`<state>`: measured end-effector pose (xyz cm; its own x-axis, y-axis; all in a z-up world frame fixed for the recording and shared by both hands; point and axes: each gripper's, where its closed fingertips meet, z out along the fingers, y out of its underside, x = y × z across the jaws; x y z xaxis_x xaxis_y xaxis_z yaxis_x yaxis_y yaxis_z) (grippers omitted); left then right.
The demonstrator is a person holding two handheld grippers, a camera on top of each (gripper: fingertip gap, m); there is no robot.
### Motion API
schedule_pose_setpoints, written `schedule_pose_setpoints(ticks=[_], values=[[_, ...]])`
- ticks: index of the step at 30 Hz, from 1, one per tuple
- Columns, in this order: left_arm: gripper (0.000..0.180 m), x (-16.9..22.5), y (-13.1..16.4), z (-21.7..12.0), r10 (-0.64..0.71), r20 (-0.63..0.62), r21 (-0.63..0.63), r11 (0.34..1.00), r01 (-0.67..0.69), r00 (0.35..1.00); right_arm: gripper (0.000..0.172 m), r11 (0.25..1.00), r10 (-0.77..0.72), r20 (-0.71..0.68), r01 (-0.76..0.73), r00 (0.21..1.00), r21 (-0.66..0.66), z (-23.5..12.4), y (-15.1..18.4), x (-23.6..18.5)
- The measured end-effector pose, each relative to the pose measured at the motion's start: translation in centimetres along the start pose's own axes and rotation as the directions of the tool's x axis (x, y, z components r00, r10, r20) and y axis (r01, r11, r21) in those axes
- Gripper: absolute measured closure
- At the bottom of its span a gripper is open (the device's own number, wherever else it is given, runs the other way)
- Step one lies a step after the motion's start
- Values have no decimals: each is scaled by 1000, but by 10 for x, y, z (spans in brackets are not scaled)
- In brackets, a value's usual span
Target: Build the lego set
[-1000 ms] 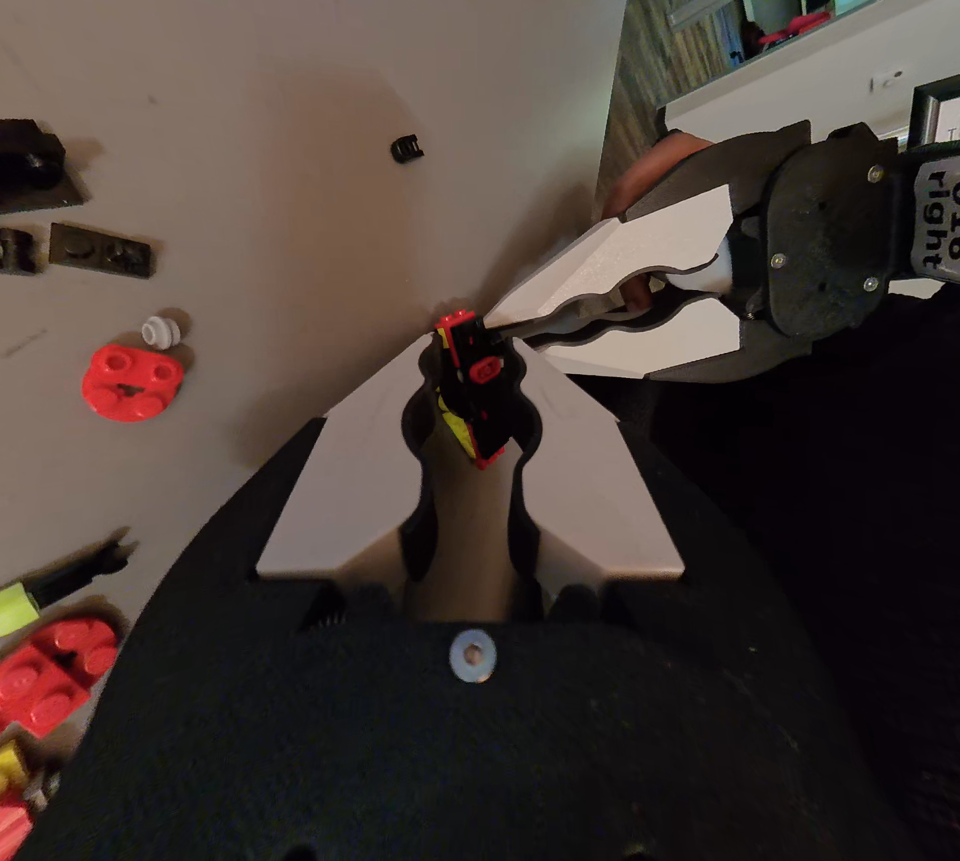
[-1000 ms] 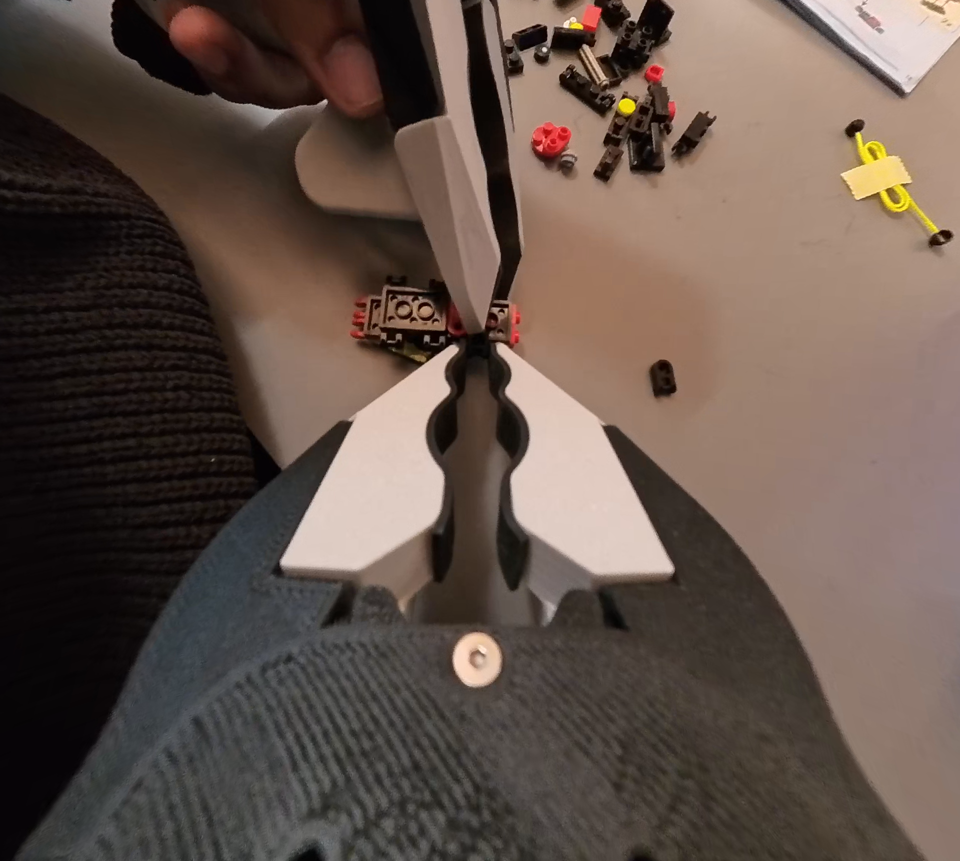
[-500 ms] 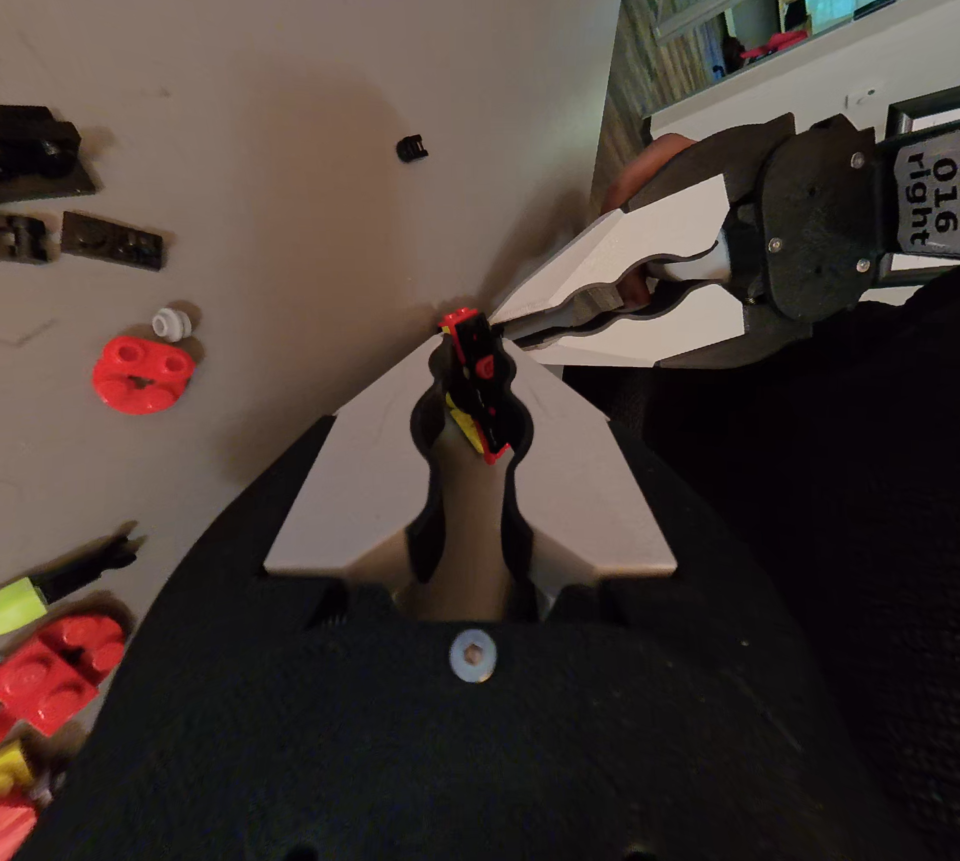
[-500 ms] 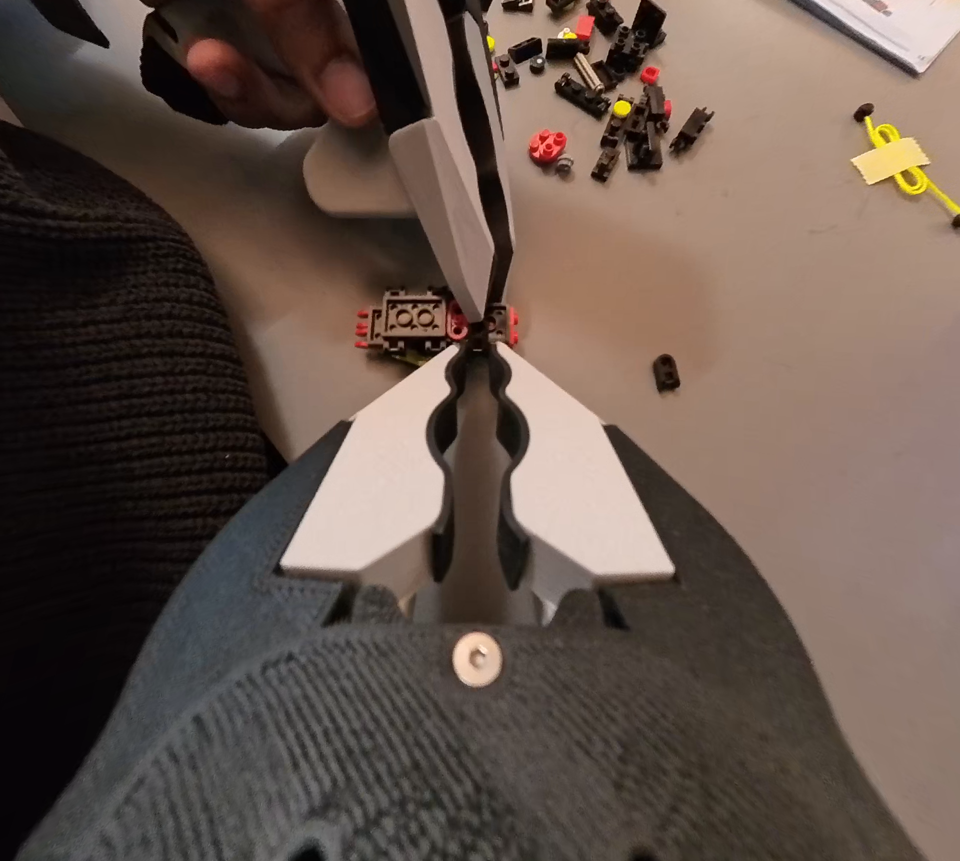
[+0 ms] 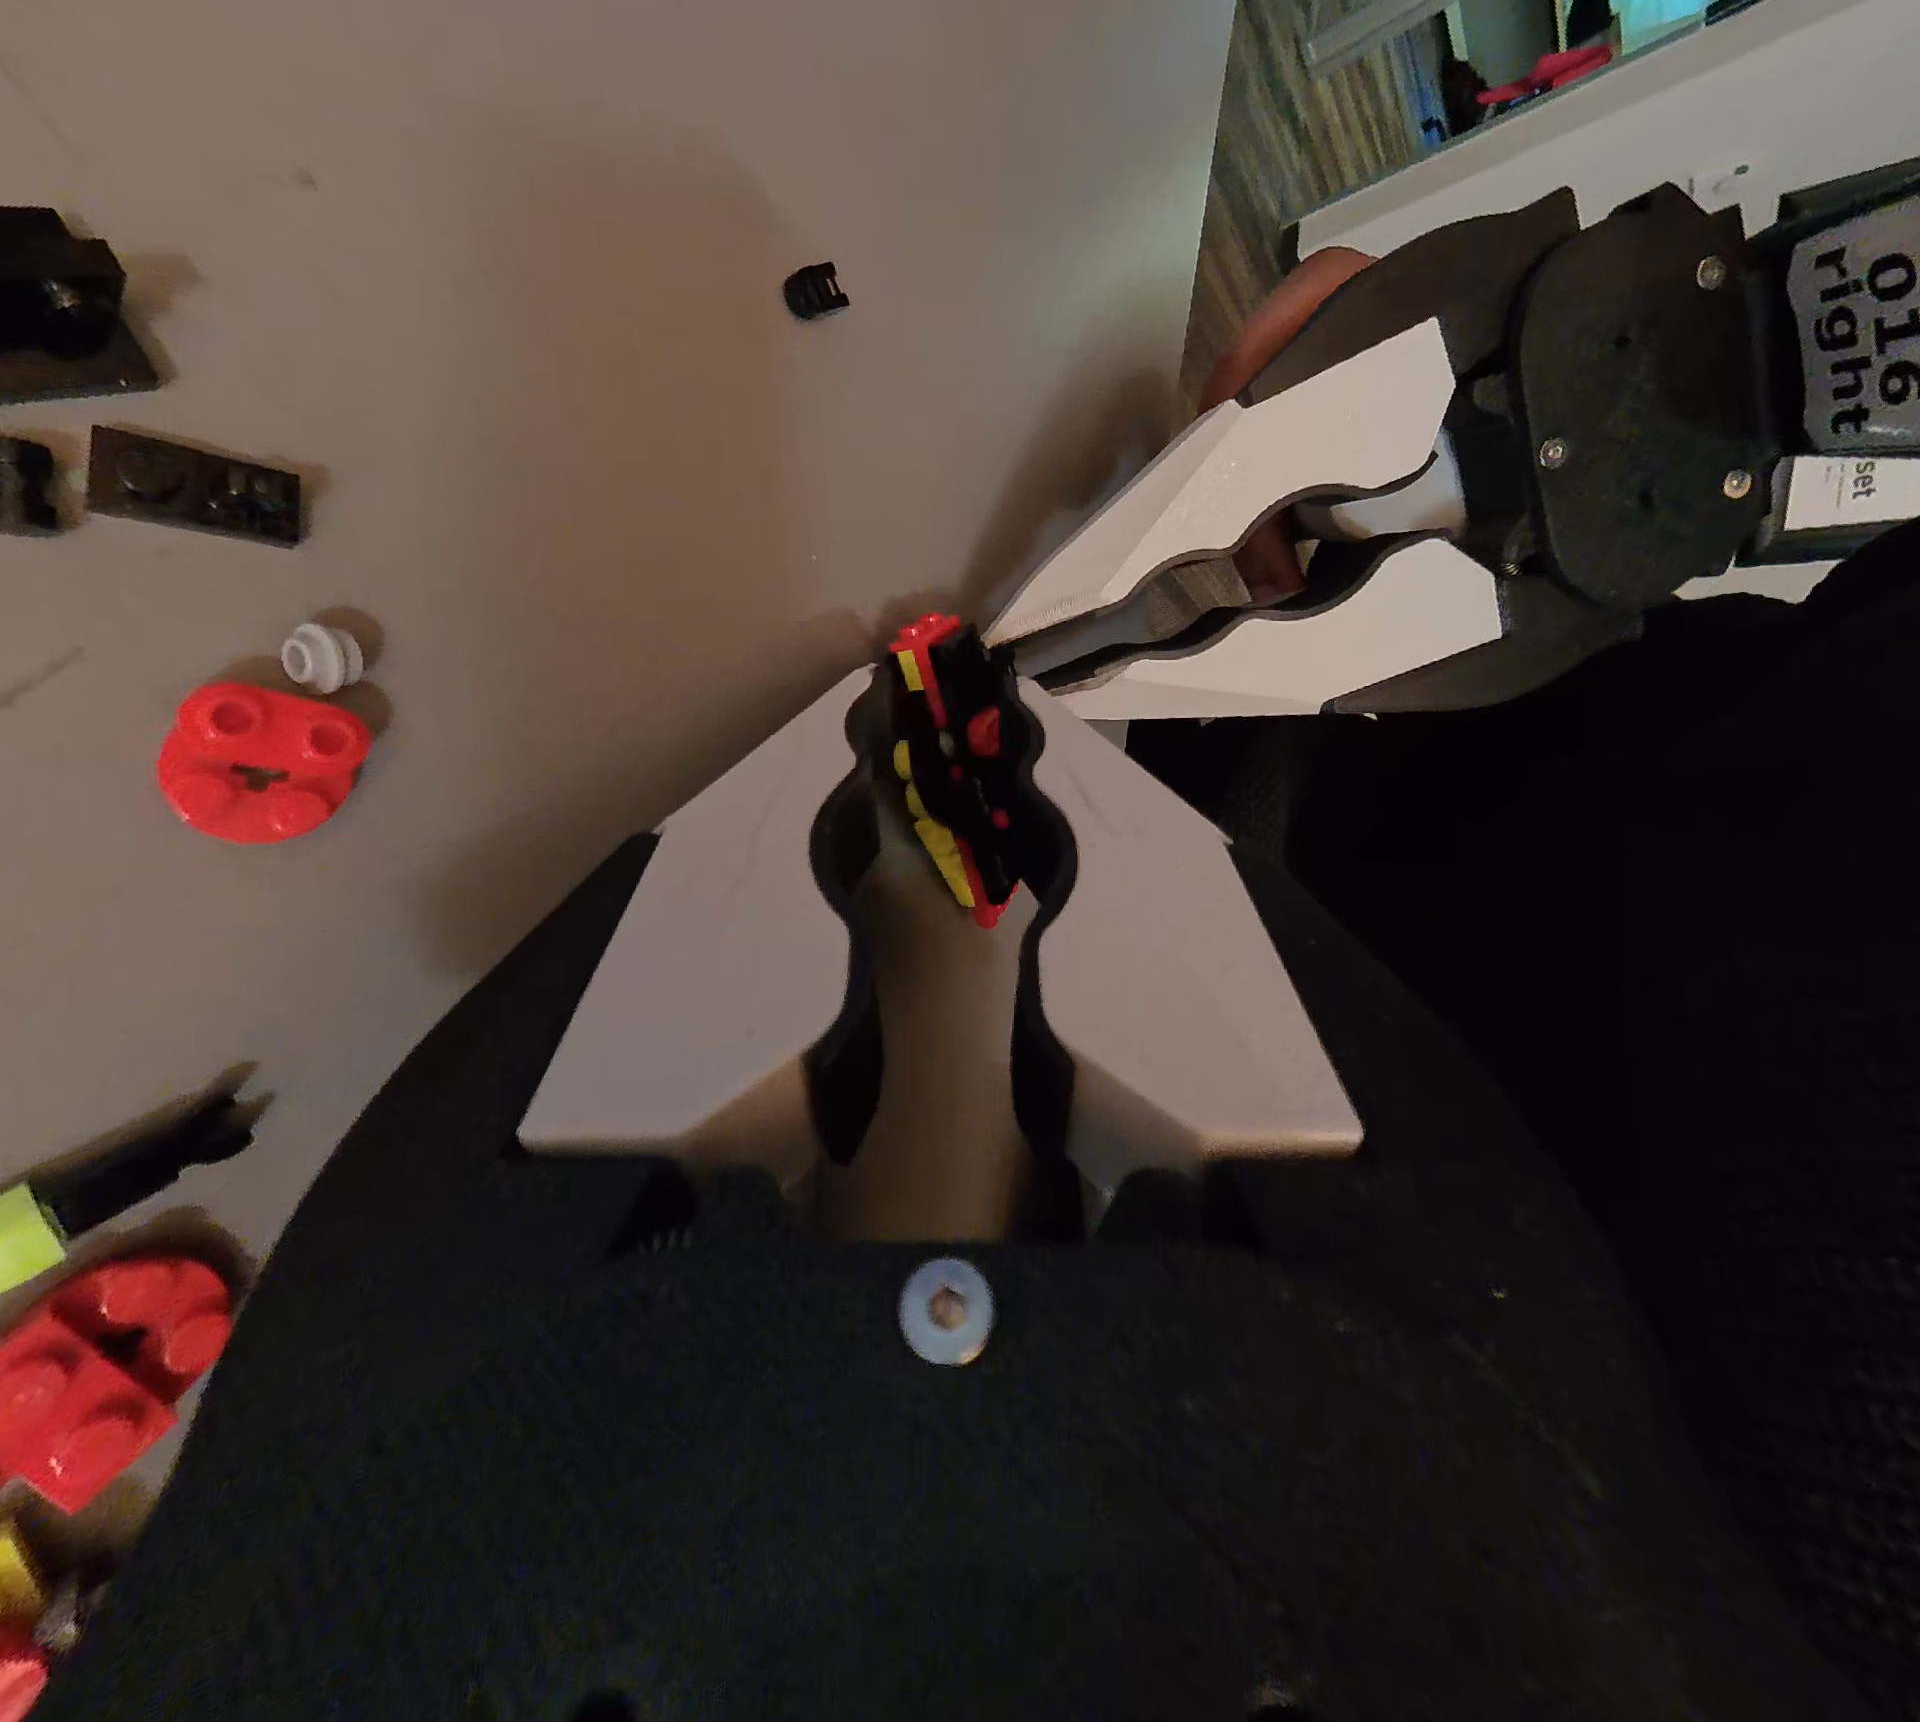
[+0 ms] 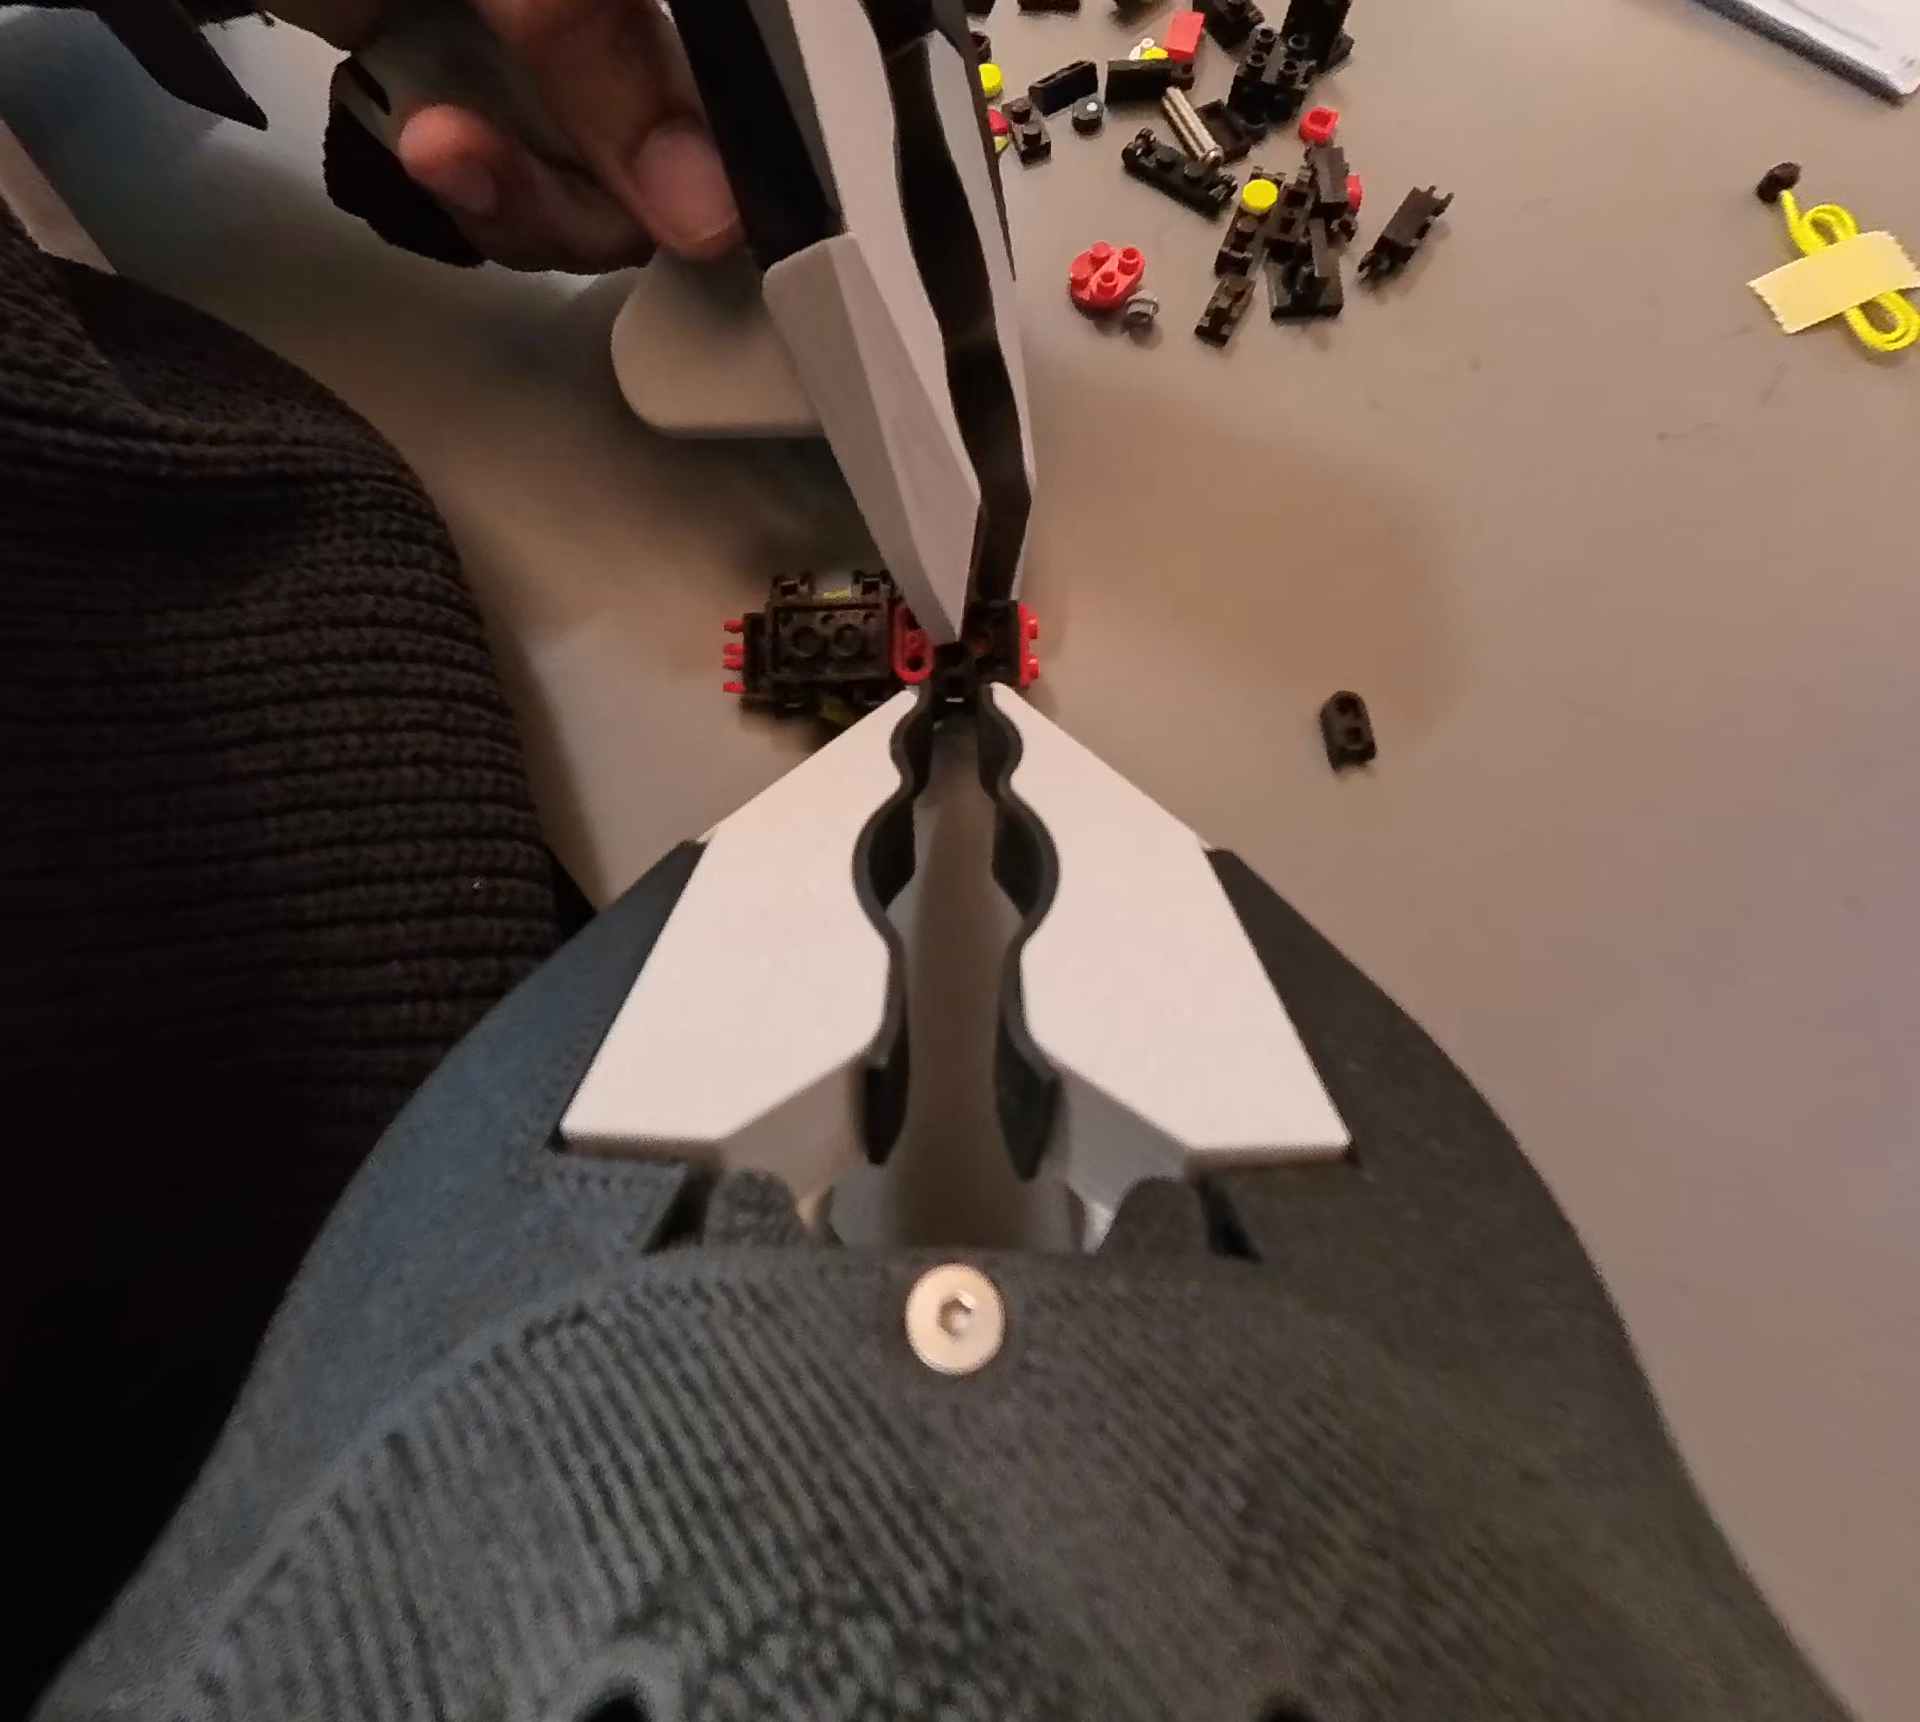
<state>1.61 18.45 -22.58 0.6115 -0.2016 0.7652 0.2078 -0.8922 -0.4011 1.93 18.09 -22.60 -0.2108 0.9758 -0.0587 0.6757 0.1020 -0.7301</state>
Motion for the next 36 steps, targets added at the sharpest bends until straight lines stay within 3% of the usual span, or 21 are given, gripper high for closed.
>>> schedule_pose_setpoints(ticks=[36], values=[[161,2,1,4,-19,-22,-16,1000,19,1000,166,1000,-16,36,15,999,11,-1,2,-2]])
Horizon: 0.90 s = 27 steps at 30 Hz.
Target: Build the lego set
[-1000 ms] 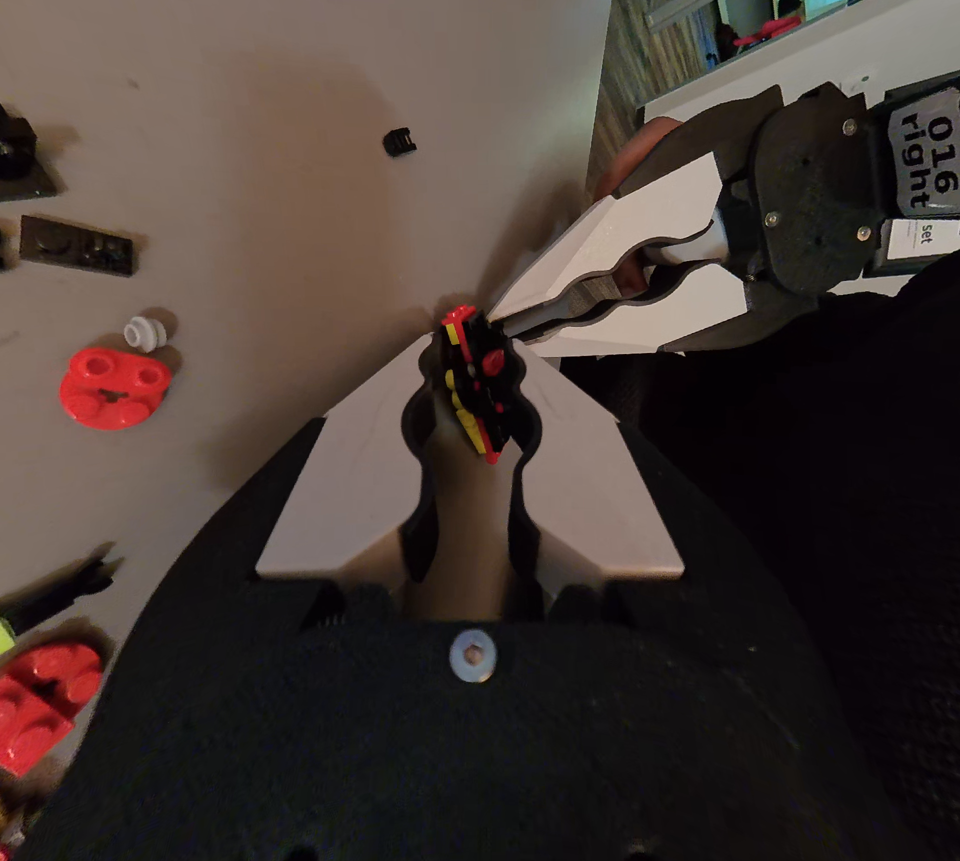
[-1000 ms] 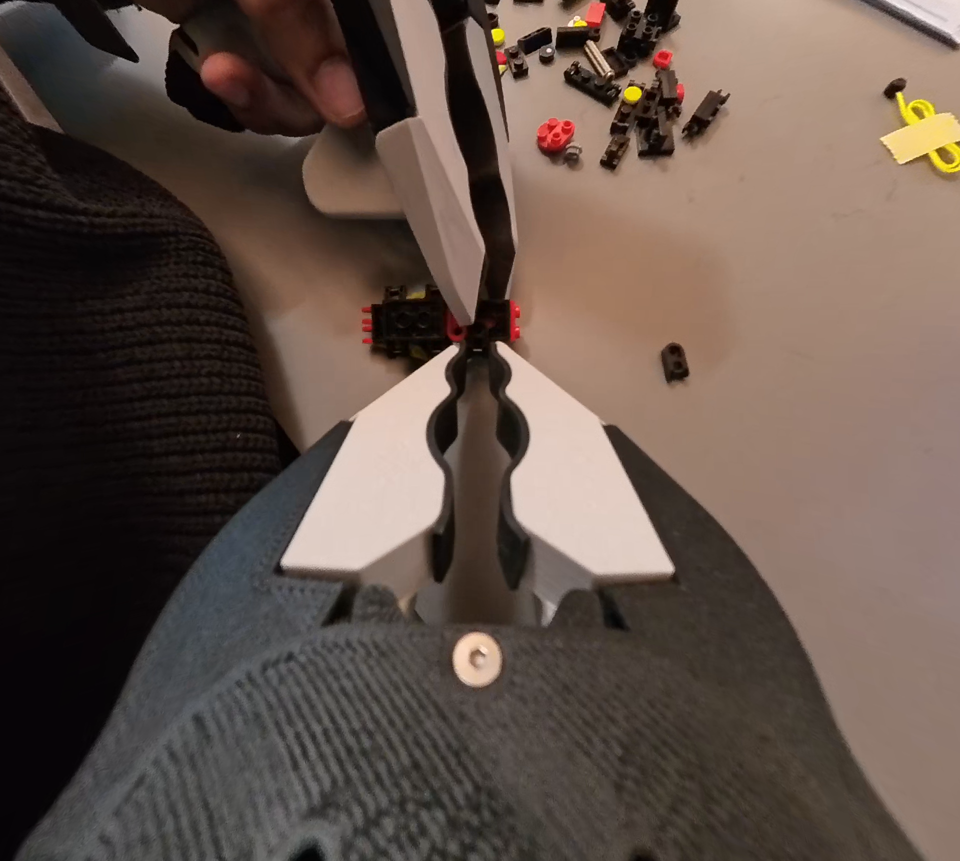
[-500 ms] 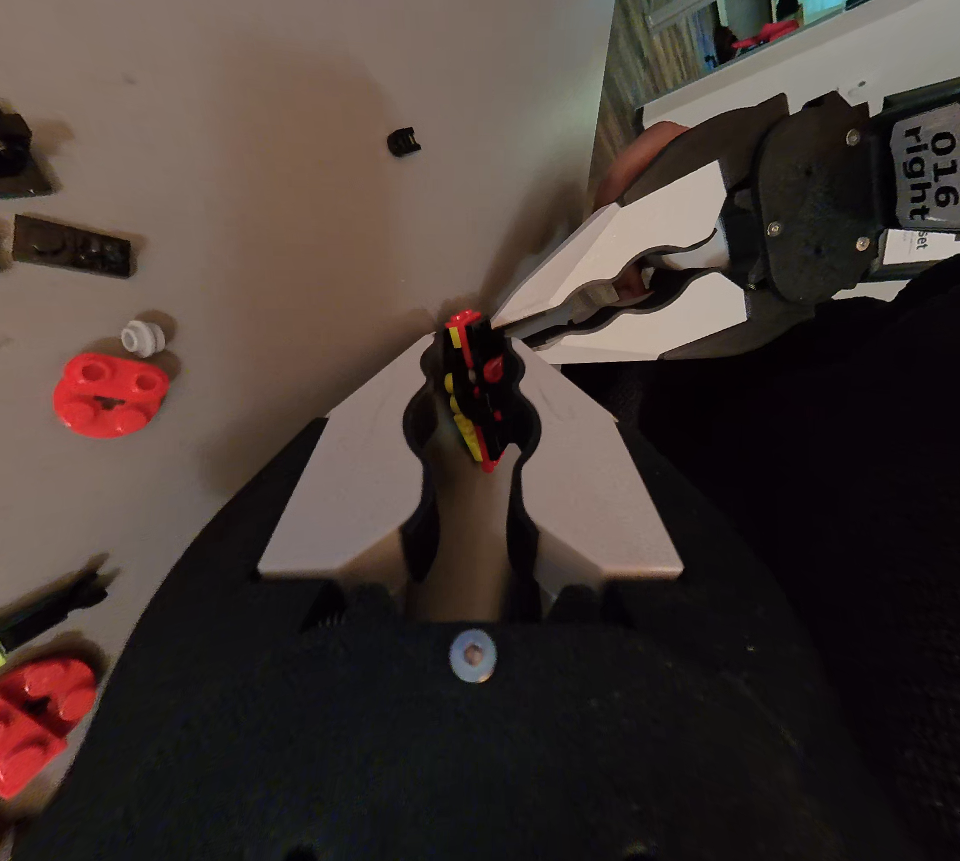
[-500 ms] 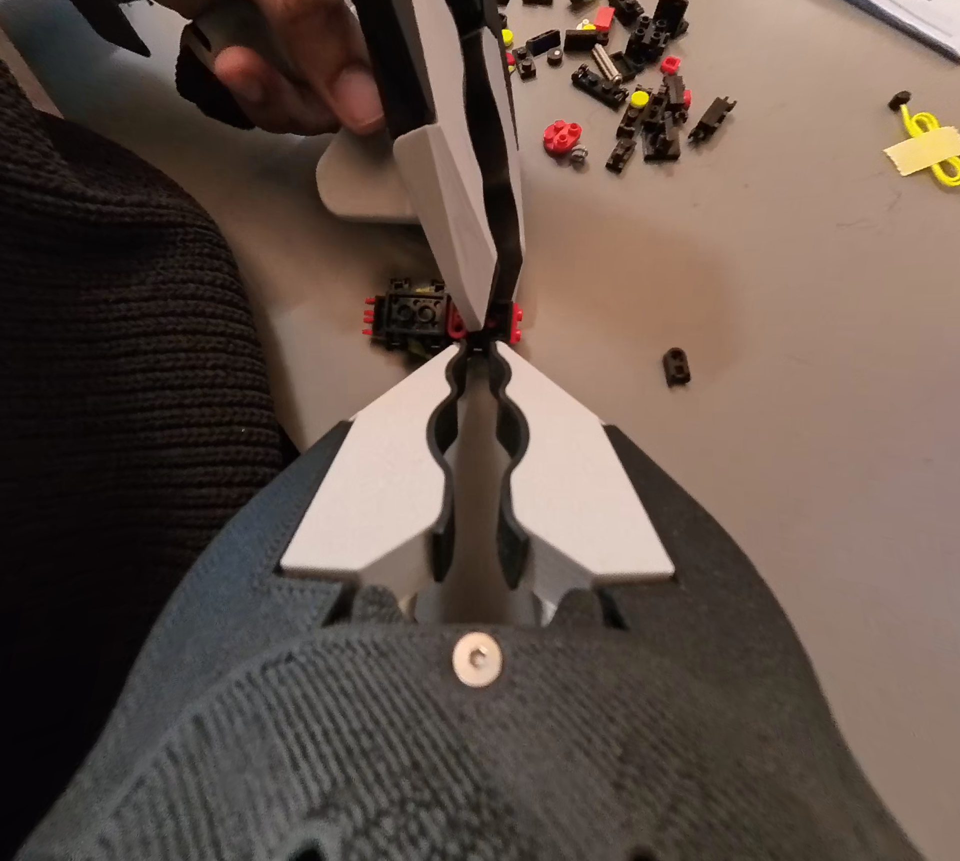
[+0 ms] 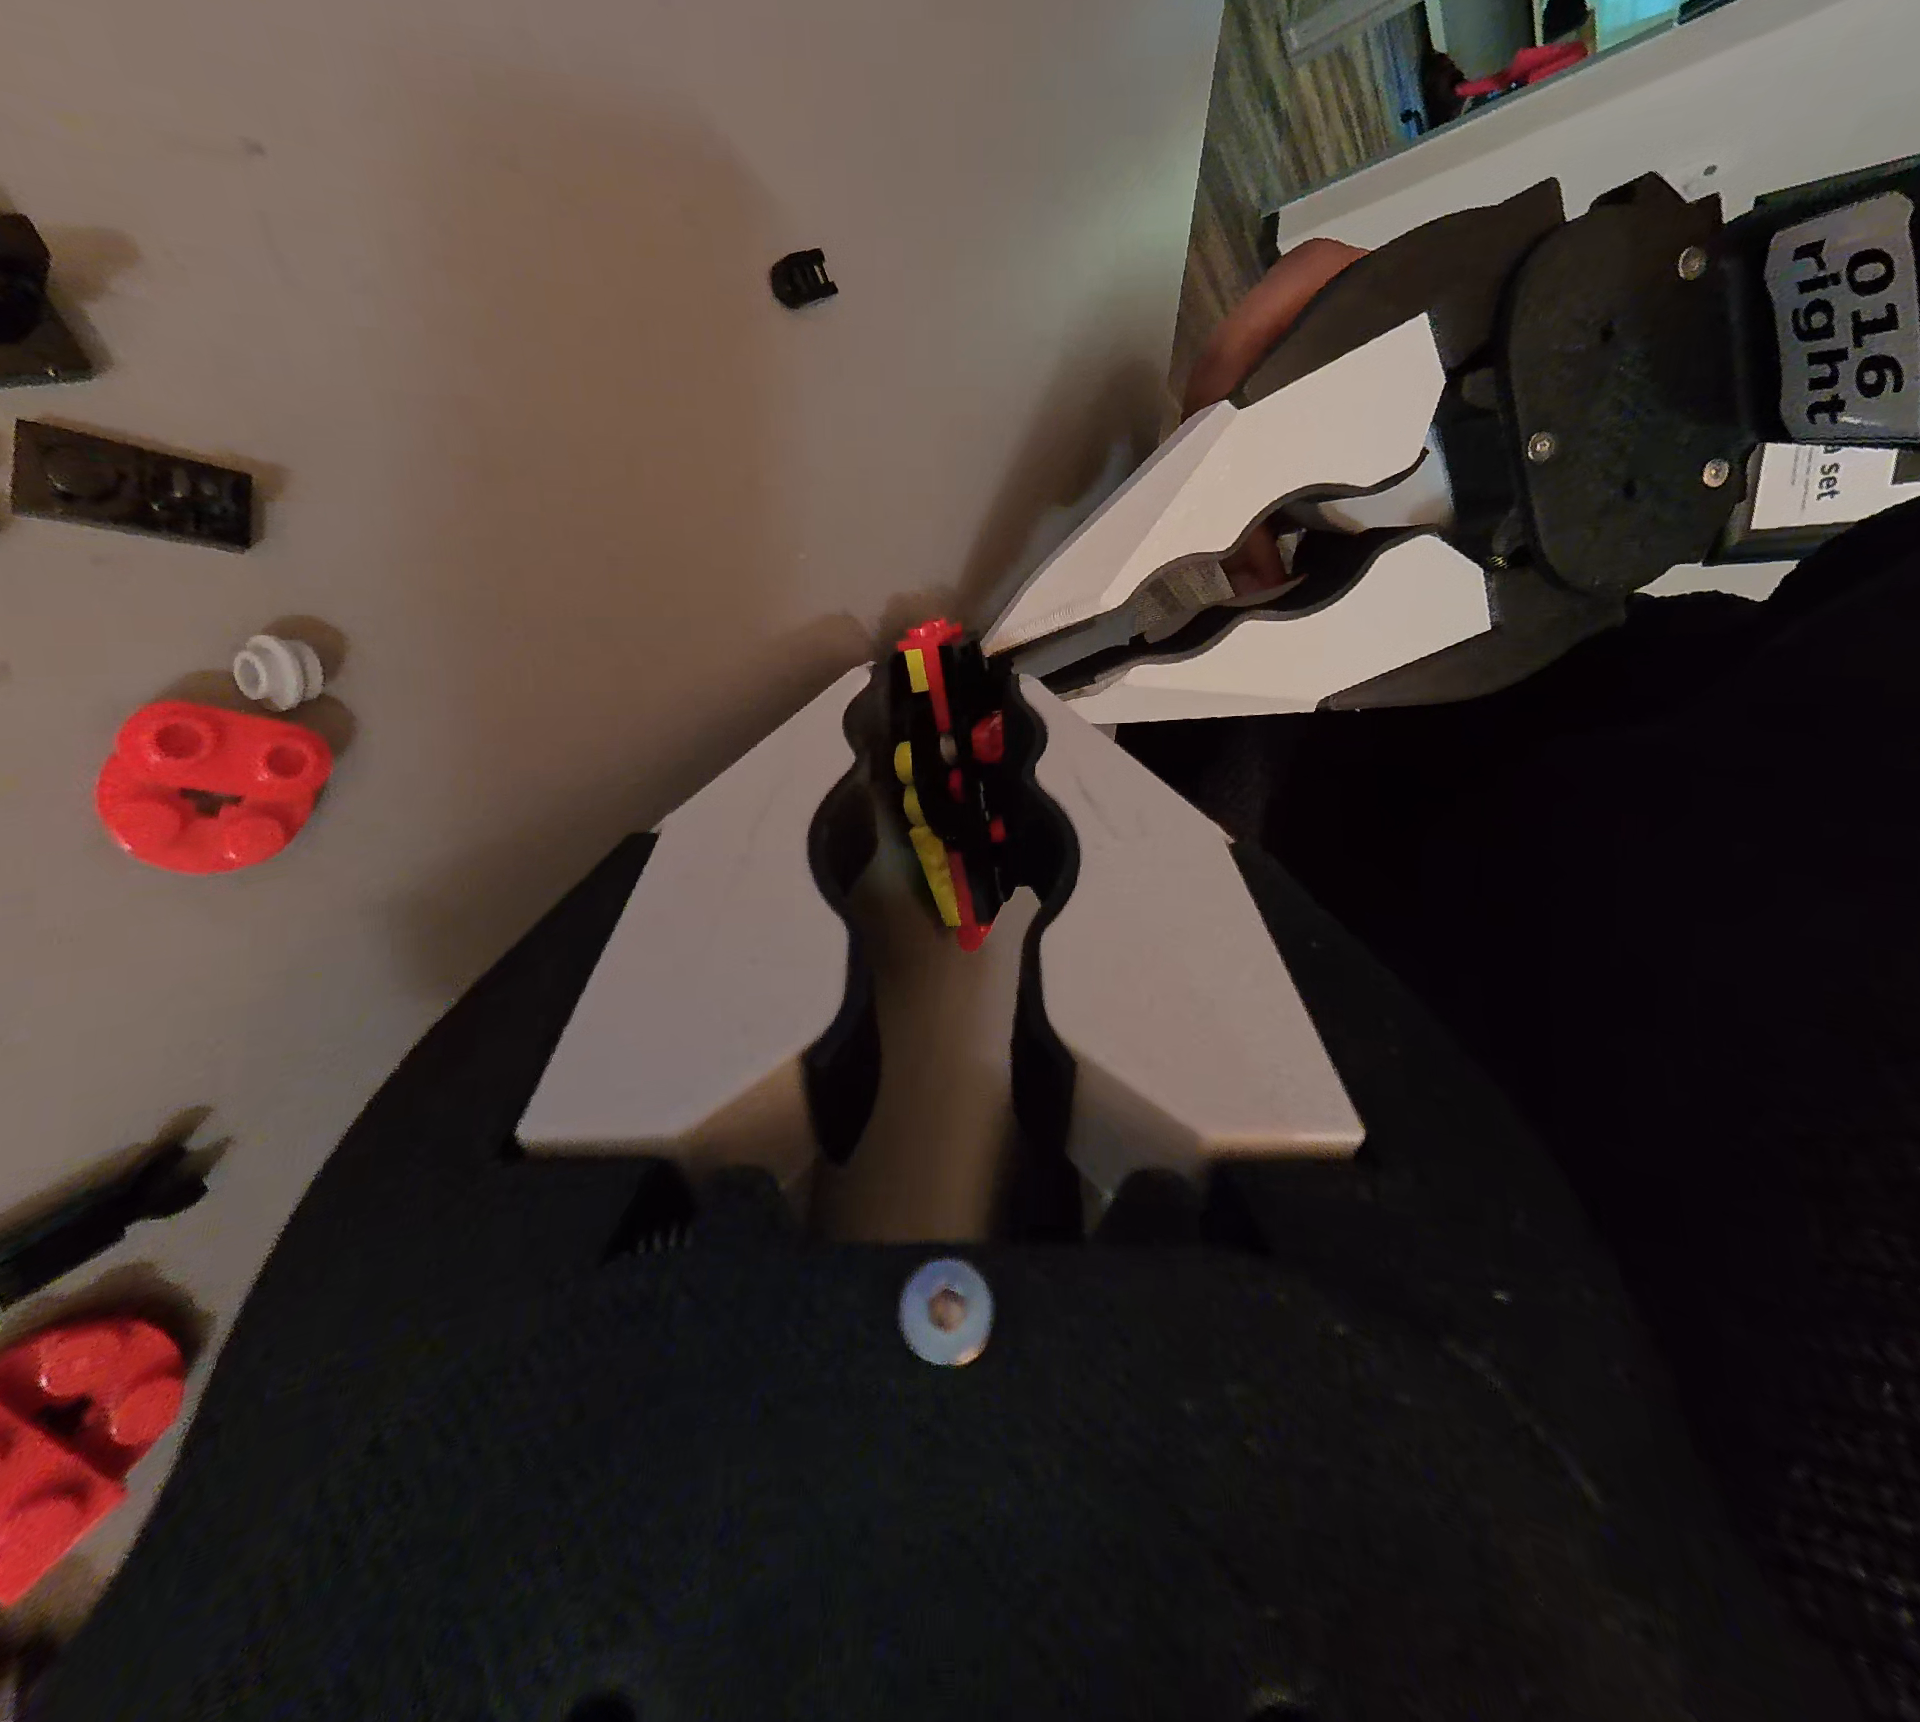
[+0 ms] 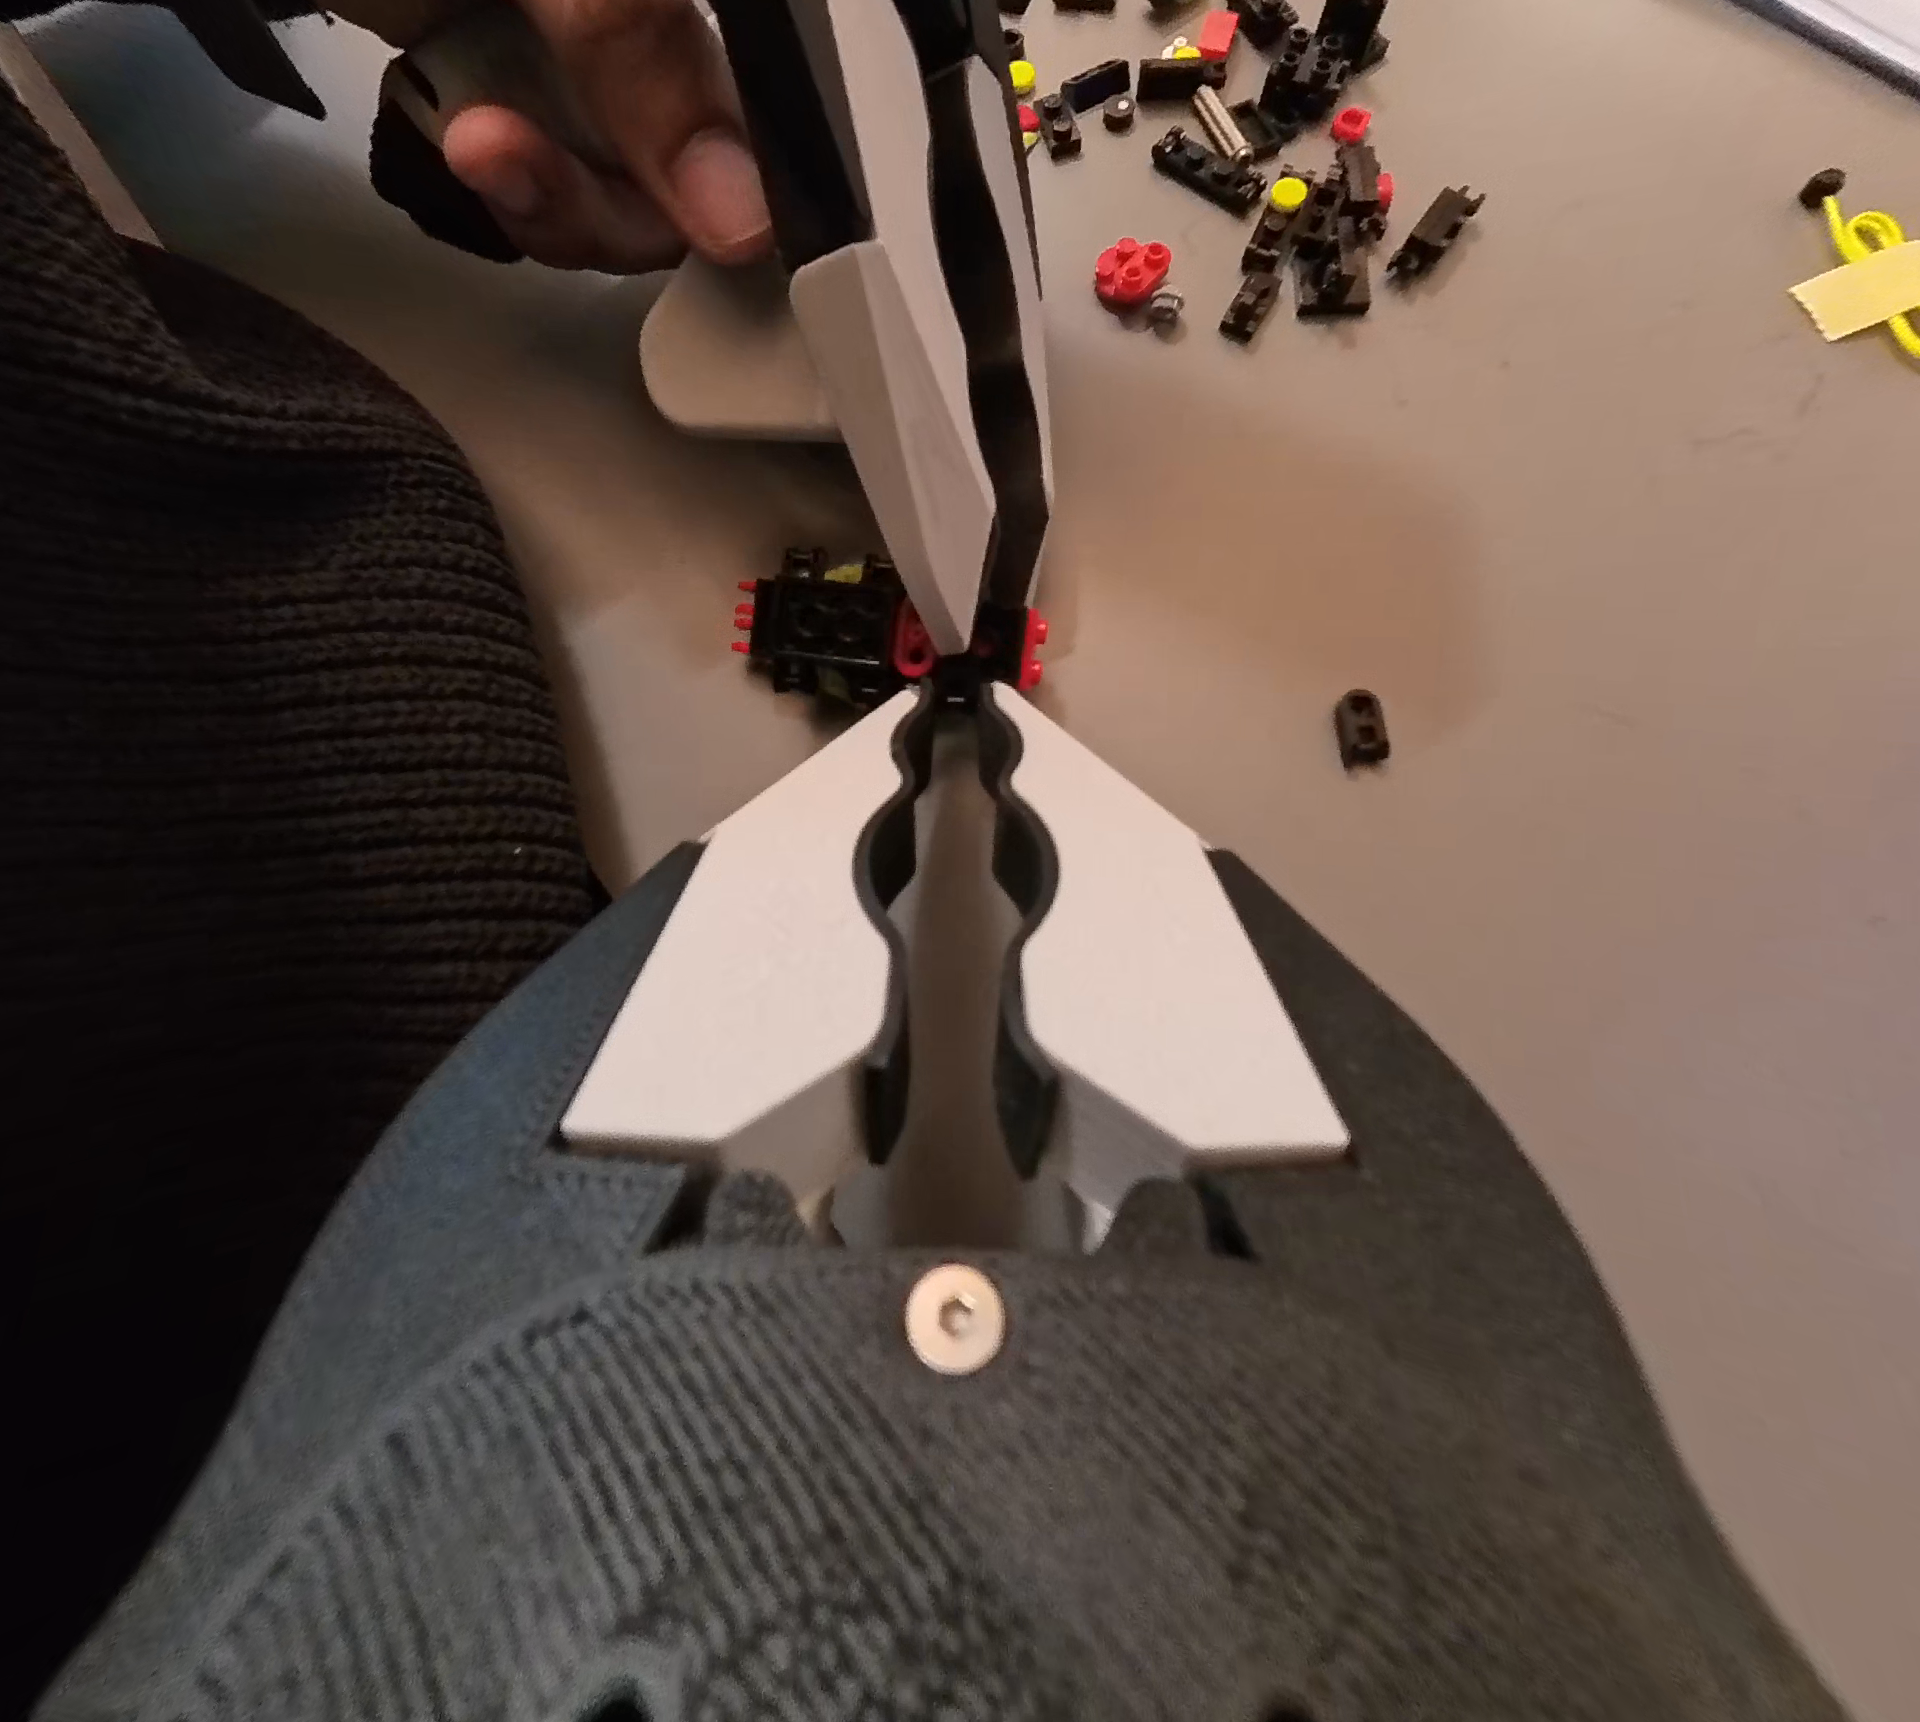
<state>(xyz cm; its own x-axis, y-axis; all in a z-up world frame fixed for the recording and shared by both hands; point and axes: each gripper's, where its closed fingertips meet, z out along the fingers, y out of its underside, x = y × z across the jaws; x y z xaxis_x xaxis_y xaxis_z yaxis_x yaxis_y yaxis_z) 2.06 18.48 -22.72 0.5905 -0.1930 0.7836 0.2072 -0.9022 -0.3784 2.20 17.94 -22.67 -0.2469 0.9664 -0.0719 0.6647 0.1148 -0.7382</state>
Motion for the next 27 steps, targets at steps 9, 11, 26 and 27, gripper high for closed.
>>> schedule_pose_setpoints(ticks=[9,11,26,27], values=[[162,-1,-1,0,-7,8,15,1000,7,1000,166,1000,-1,-4,1,1000,1,0,1,1],[161,-1,-1,1,-10,7,20,1000,10,1000,165,1000,0,-4,0,1000,-1,0,1,1],[160,-5,3,-10,-17,5,14,1000,17,1000,165,1000,20,4,-20,1000,2,2,0,0],[160,-6,3,-11,-16,6,12,1000,16,1000,165,1000,17,2,-17,1000,-3,2,1,0]])
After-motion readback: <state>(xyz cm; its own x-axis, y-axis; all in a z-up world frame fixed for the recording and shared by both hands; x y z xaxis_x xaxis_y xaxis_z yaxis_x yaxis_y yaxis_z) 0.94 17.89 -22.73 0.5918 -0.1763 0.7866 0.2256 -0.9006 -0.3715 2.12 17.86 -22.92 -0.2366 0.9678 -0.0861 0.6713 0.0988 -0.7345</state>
